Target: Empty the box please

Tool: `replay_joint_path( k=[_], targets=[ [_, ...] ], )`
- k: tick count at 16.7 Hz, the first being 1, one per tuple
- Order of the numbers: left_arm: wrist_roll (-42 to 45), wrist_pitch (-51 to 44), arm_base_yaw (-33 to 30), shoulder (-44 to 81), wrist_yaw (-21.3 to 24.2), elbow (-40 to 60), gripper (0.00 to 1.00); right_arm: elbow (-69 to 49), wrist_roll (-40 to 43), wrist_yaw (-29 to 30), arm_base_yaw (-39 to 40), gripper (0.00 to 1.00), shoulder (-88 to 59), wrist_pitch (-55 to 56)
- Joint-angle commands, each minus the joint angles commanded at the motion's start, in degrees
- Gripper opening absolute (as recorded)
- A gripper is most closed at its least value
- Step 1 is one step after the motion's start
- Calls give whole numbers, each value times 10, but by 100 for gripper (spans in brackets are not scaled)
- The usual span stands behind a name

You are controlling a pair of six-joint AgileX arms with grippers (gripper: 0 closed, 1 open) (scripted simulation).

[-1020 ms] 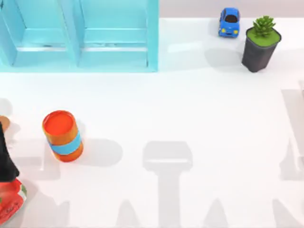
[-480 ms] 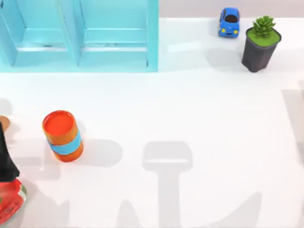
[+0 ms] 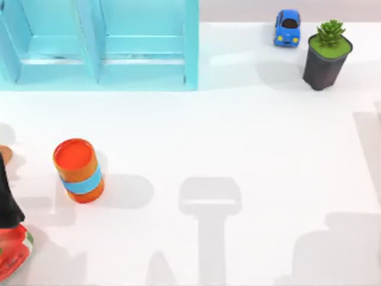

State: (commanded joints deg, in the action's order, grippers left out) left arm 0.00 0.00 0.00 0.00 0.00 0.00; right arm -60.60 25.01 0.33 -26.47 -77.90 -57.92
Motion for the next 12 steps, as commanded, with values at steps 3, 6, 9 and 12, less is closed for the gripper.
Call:
replay_joint_path(
  k=[3,6,9,12],
  targets=[
    [0,0,0,0,0,0,100,-94,36,1,-38,100,-104,-77],
    [0,0,0,0,0,0,100,-151,58,0,-61,100,-165,-122],
    [0,0,0,0,0,0,100,-164,62,0,-65,100,-177,-131],
    [0,0,0,0,0,0,100,-162,62,0,-63,100,-175,-130]
  ],
)
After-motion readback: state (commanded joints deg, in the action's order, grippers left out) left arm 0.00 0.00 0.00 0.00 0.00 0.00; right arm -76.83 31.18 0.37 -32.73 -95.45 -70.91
